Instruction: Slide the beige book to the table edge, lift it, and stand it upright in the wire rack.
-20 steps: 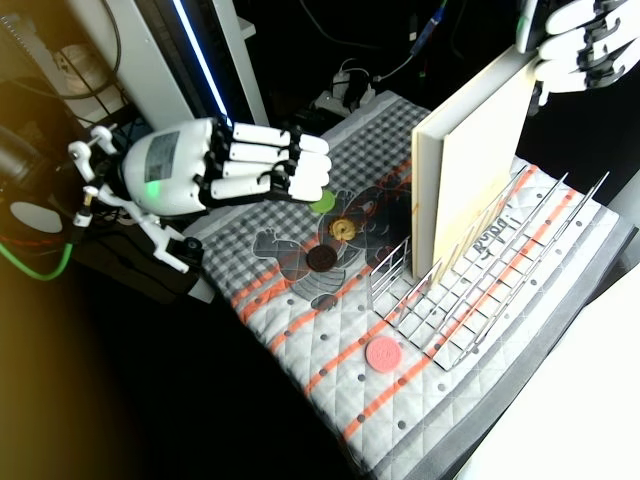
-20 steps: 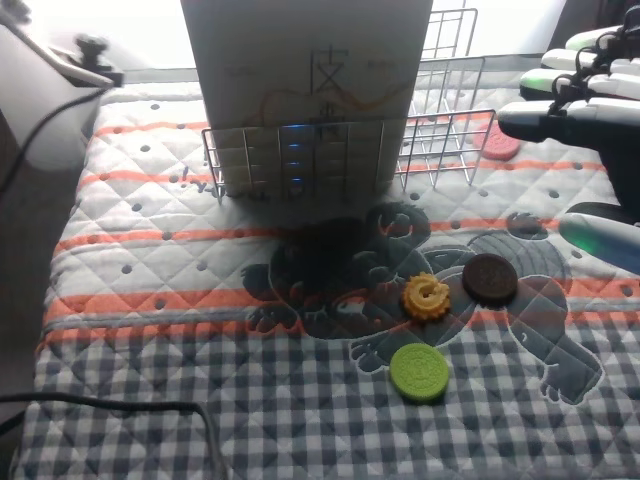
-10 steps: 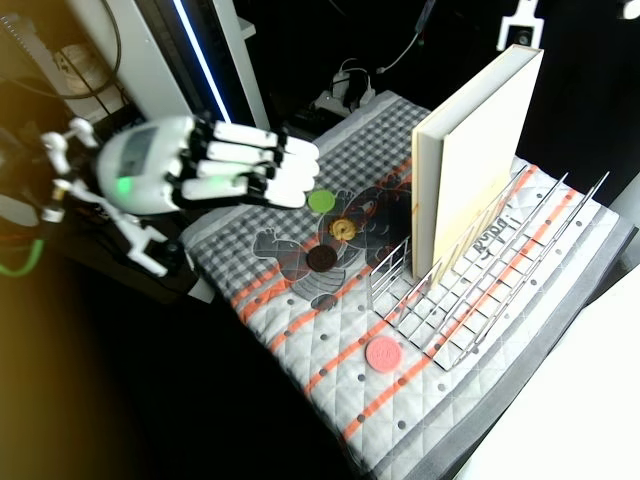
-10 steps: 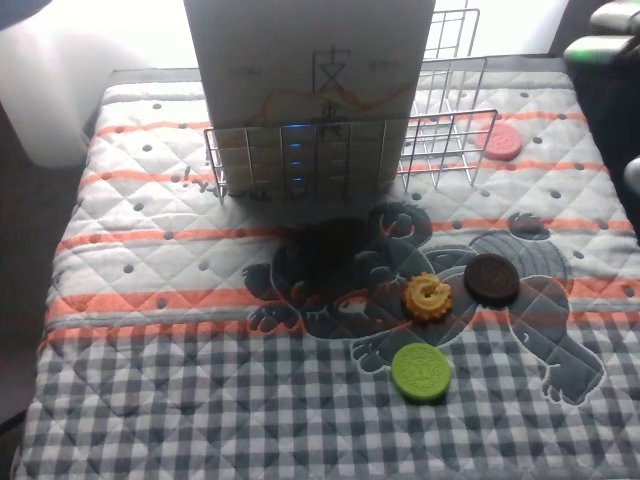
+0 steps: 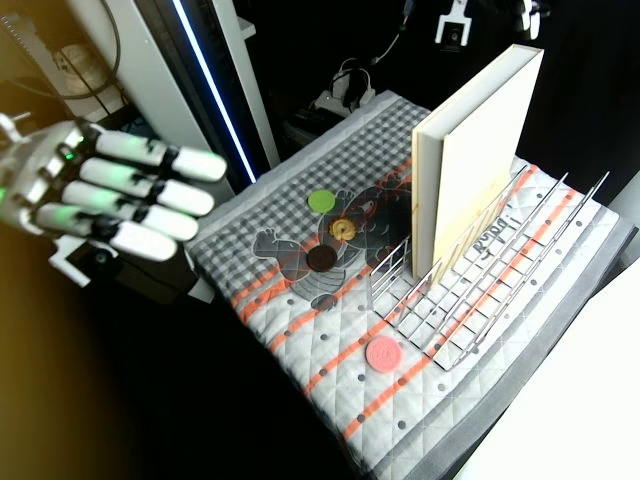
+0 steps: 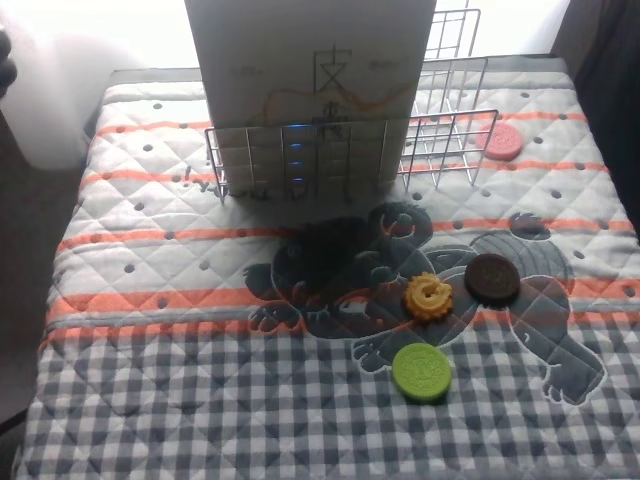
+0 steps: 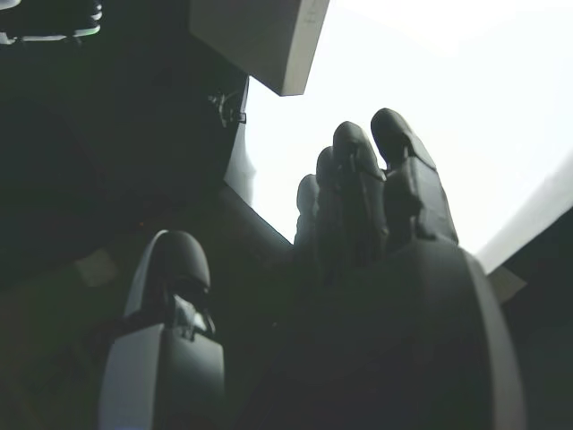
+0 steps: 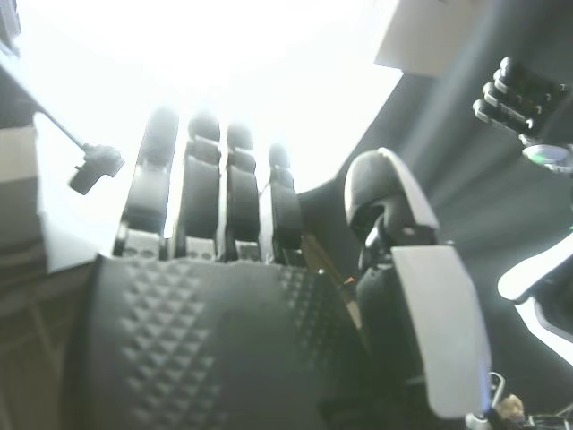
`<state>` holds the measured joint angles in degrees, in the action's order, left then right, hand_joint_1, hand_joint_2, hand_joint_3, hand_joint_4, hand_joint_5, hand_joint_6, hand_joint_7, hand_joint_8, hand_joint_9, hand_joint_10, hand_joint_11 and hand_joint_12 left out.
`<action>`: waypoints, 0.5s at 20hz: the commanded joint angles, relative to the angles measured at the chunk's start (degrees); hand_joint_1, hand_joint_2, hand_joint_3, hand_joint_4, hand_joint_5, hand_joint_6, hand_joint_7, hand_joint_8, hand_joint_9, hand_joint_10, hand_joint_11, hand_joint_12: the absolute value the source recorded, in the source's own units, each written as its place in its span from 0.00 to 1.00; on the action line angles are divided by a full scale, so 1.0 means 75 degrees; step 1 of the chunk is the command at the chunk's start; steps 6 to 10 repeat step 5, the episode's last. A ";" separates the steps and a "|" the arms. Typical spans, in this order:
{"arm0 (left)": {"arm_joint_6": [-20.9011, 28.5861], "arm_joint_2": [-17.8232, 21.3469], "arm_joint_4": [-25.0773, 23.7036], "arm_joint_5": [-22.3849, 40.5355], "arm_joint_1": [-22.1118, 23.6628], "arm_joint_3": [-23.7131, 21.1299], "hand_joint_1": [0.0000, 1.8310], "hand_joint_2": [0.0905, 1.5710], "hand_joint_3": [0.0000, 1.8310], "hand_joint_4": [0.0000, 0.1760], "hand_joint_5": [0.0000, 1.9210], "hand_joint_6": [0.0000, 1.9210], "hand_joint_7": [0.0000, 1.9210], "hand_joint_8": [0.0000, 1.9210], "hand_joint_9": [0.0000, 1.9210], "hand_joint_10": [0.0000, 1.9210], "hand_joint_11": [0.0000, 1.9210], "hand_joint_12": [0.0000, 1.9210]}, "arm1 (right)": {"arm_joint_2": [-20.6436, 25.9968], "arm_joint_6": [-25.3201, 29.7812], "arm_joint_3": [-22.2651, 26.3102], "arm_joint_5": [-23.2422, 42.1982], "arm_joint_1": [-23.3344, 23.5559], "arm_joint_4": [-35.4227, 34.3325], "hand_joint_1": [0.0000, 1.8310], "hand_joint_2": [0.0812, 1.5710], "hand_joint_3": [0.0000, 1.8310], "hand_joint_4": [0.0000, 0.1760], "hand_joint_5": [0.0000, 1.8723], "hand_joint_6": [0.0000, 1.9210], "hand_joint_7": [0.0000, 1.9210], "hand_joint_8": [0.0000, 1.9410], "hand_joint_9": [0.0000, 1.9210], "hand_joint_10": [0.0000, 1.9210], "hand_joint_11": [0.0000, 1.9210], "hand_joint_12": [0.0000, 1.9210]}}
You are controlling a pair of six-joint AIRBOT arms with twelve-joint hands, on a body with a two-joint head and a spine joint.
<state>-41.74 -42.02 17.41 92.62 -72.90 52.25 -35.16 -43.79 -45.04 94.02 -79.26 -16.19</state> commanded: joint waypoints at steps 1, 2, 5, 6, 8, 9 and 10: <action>0.0113 -0.0113 0.0184 0.0883 0.0046 0.0019 0.25 0.73 0.00 0.28 0.11 0.00 0.15 0.00 0.15 0.00 0.00 0.31 | -0.0004 -0.0002 -0.0052 0.0930 0.0118 -0.0283 0.26 0.79 0.00 0.41 0.11 0.00 0.22 0.00 0.22 0.00 0.08 0.29; 0.0170 -0.0212 0.0229 0.0883 0.0046 0.0039 0.24 0.73 0.00 0.26 0.11 0.00 0.15 0.00 0.15 0.00 0.00 0.31 | -0.0033 -0.0002 -0.0078 0.0930 0.0125 -0.0283 0.25 0.79 0.00 0.43 0.10 0.00 0.23 0.00 0.23 0.00 0.09 0.29; 0.0375 -0.0522 0.0257 0.0883 0.0118 0.0183 0.22 0.73 0.00 0.25 0.11 0.00 0.16 0.00 0.16 0.00 0.00 0.37 | -0.0269 -0.0002 -0.0340 0.0931 0.0125 -0.0276 0.19 0.82 0.01 0.23 0.07 0.00 0.20 0.00 0.21 0.00 0.07 0.29; 0.0375 -0.0522 0.0257 0.0883 0.0118 0.0183 0.22 0.73 0.00 0.25 0.11 0.00 0.16 0.00 0.16 0.00 0.00 0.37 | -0.0269 -0.0002 -0.0340 0.0931 0.0125 -0.0276 0.19 0.82 0.01 0.23 0.07 0.00 0.20 0.00 0.21 0.00 0.07 0.29; 0.0375 -0.0522 0.0257 0.0883 0.0118 0.0183 0.22 0.73 0.00 0.25 0.11 0.00 0.16 0.00 0.16 0.00 0.00 0.37 | -0.0269 -0.0002 -0.0340 0.0931 0.0125 -0.0276 0.19 0.82 0.01 0.23 0.07 0.00 0.20 0.00 0.21 0.00 0.07 0.29; 0.0375 -0.0522 0.0257 0.0883 0.0118 0.0183 0.22 0.73 0.00 0.25 0.11 0.00 0.16 0.00 0.16 0.00 0.00 0.37 | -0.0269 -0.0002 -0.0340 0.0931 0.0125 -0.0276 0.19 0.82 0.01 0.23 0.07 0.00 0.20 0.00 0.21 0.00 0.07 0.29; 0.0375 -0.0522 0.0257 0.0883 0.0118 0.0183 0.22 0.73 0.00 0.25 0.11 0.00 0.16 0.00 0.16 0.00 0.00 0.37 | -0.0269 -0.0002 -0.0340 0.0931 0.0125 -0.0276 0.19 0.82 0.01 0.23 0.07 0.00 0.20 0.00 0.21 0.00 0.07 0.29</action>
